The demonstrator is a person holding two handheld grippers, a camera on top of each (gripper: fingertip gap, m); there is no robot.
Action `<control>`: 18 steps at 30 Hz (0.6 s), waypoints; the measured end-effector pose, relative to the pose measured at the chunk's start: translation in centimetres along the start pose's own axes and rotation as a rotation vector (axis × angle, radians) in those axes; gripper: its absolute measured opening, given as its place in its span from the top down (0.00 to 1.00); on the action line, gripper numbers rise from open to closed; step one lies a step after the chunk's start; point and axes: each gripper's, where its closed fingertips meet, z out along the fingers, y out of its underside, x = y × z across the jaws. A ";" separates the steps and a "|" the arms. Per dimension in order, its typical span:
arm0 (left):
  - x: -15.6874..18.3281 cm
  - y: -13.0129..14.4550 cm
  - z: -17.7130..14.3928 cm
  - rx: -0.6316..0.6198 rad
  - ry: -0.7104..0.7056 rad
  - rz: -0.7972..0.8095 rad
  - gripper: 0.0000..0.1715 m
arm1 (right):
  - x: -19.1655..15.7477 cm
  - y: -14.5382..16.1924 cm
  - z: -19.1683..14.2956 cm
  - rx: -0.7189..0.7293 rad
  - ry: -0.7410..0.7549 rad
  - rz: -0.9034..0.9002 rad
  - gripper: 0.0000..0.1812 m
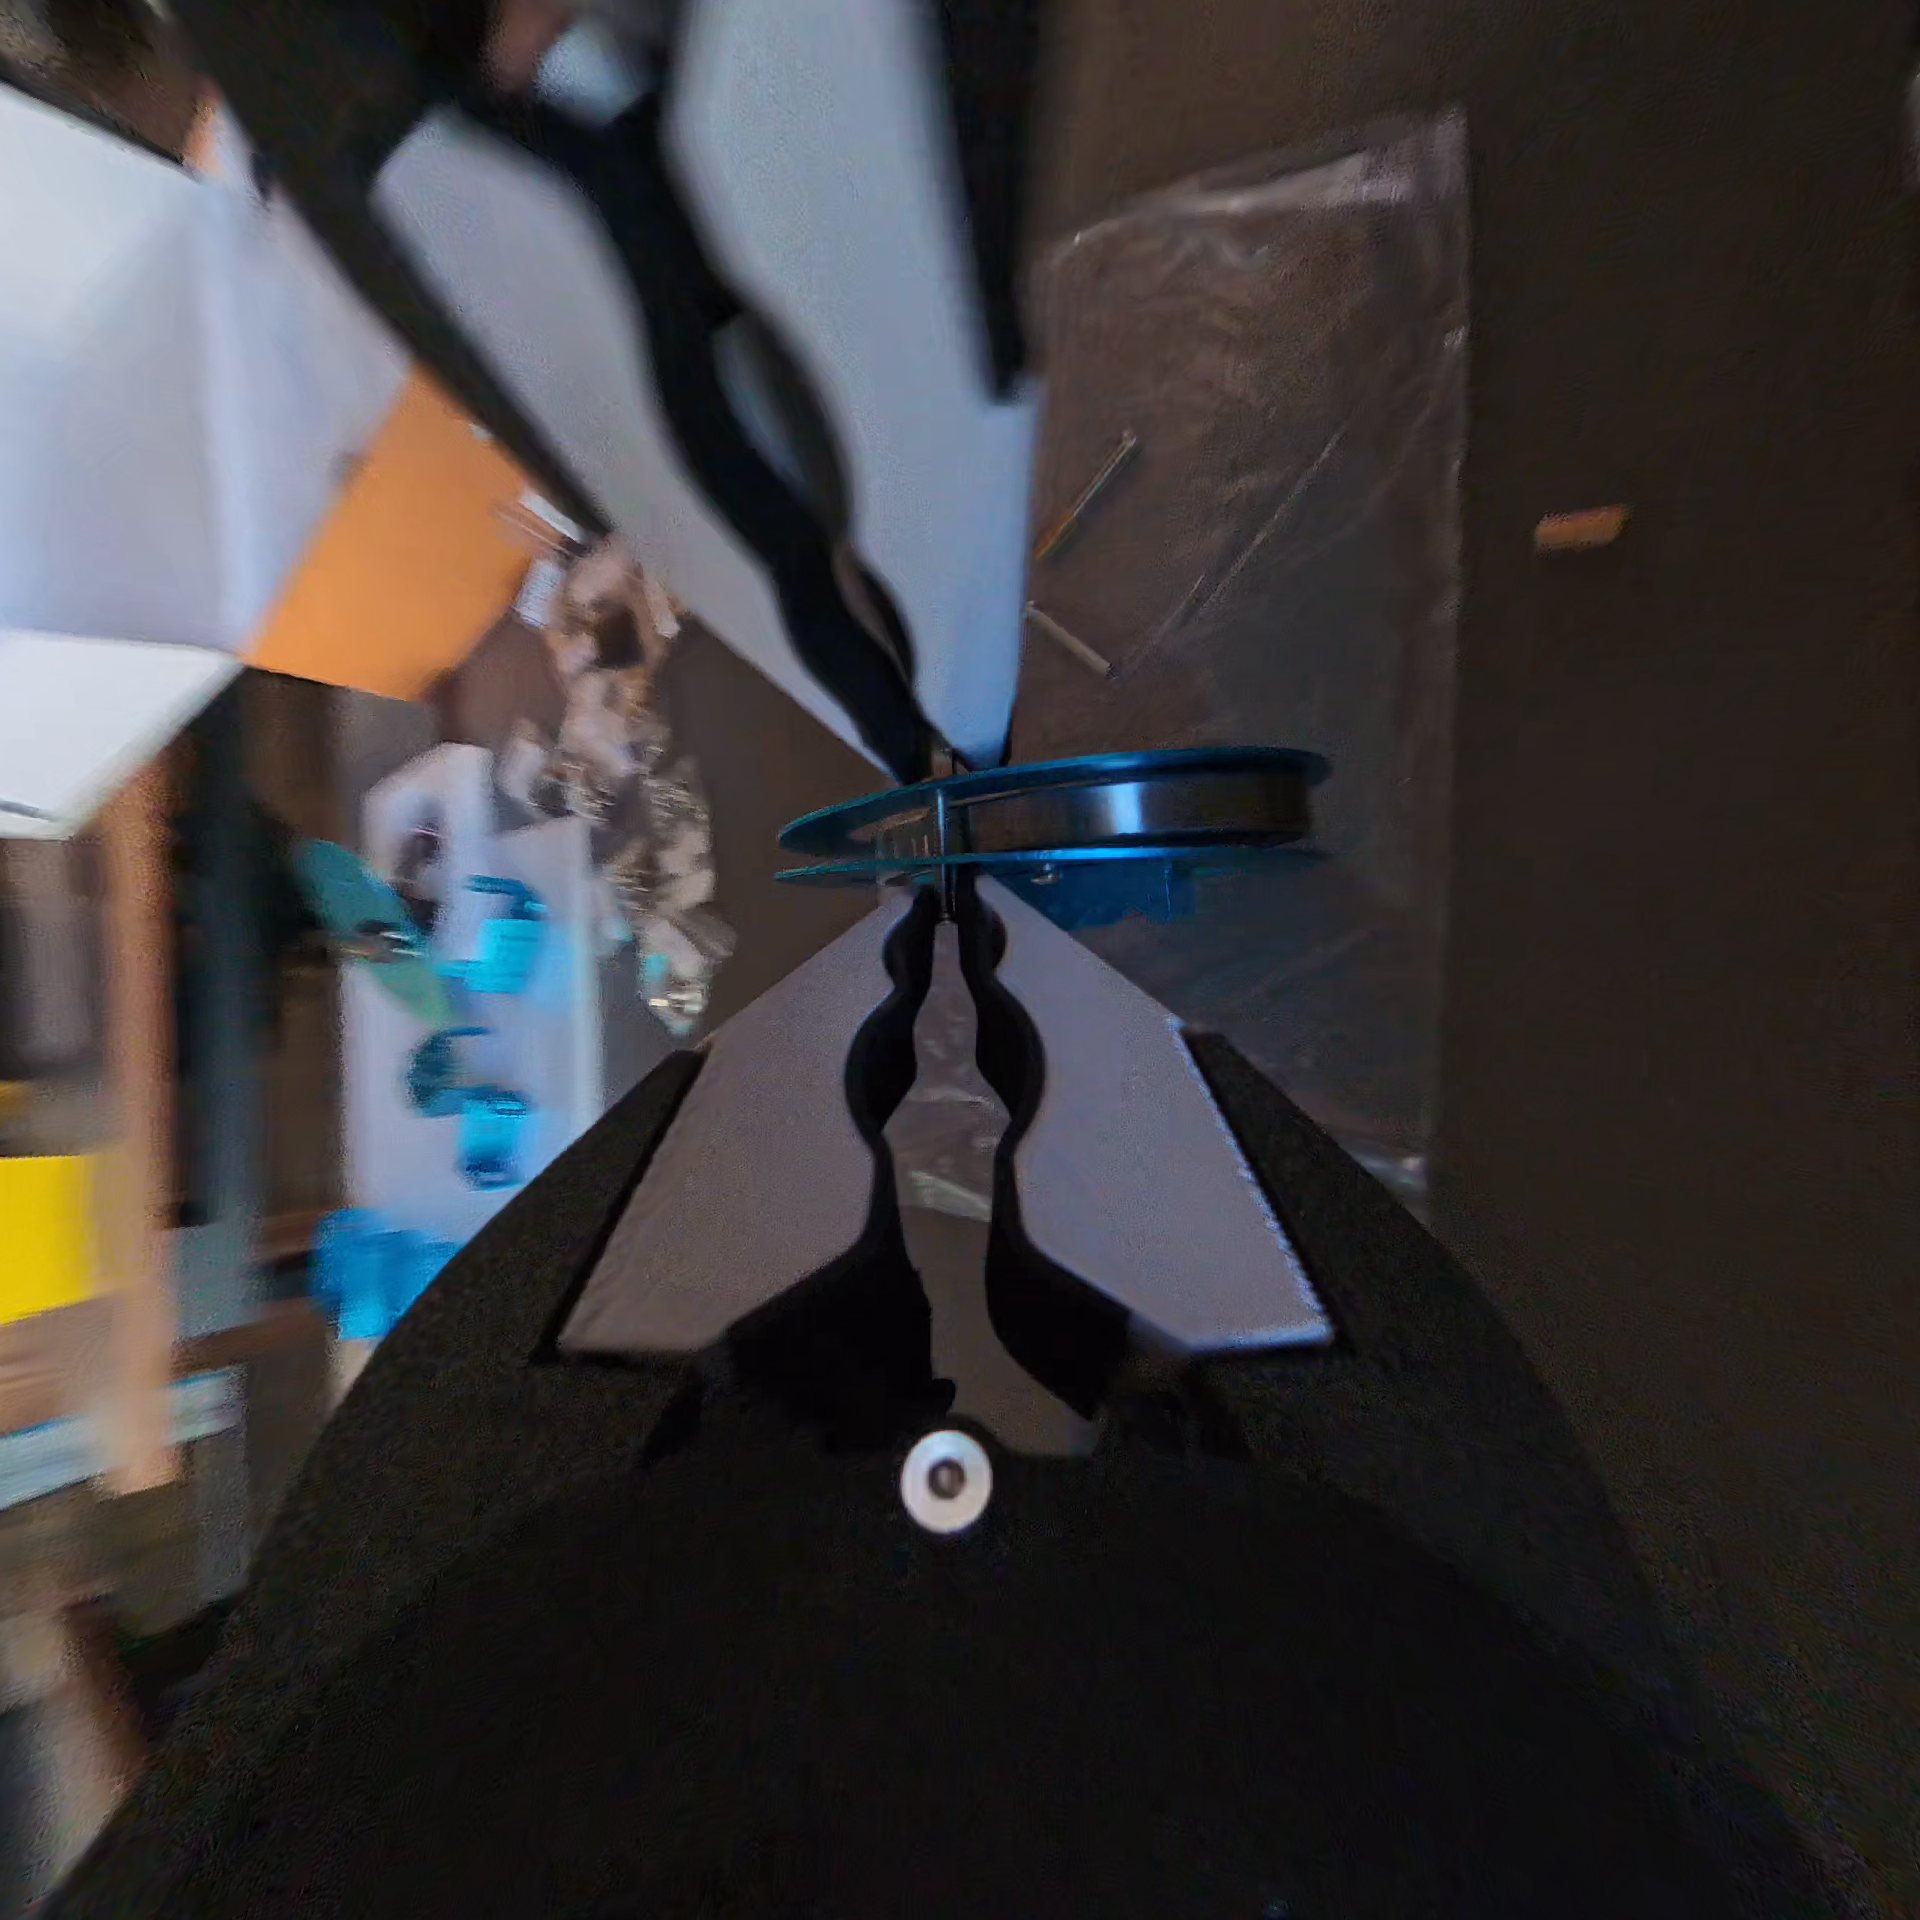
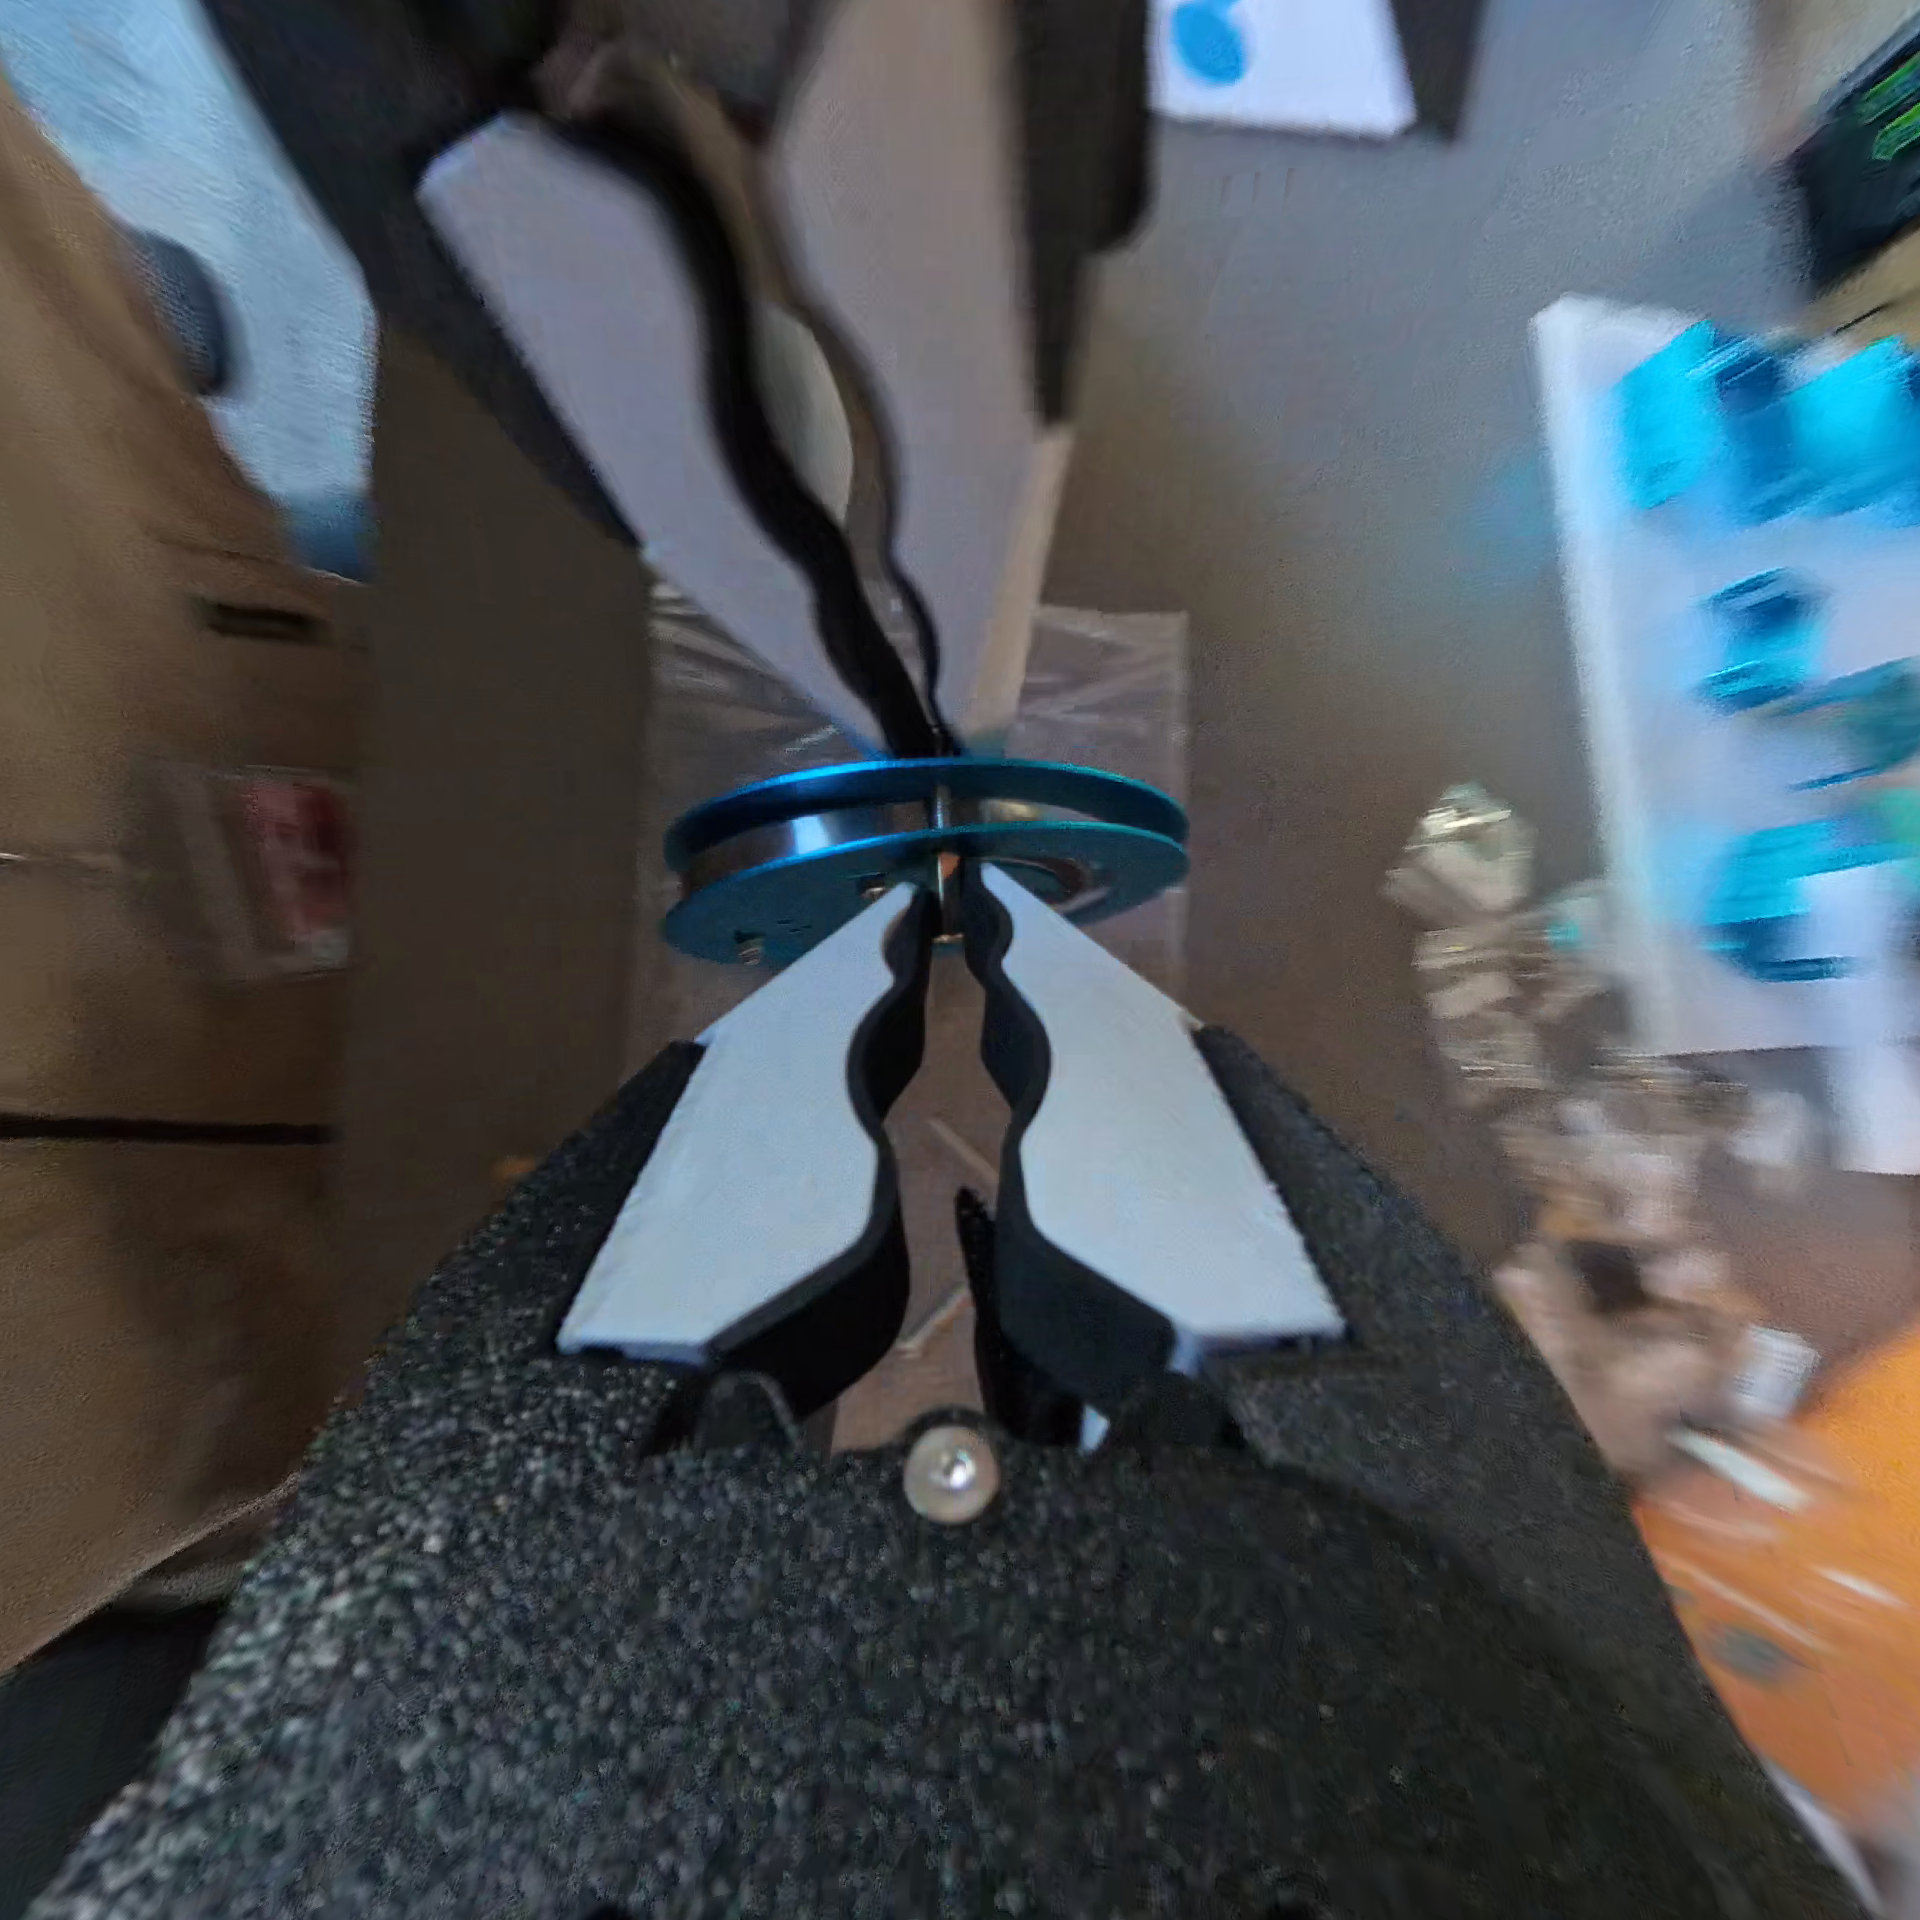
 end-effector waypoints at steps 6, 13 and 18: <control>-0.3 -0.7 0.4 -0.102 -0.485 0.522 1.00 | -2.0 0.7 -0.8 -0.155 -0.639 0.580 0.98; -0.7 -0.8 0.7 -0.054 -0.479 0.448 0.99 | -2.8 0.8 -1.0 -0.164 -0.835 0.774 0.97; 0.0 -0.3 0.6 -0.020 -0.002 0.003 0.99 | 0.1 1.1 -1.0 -0.114 -0.141 0.140 0.86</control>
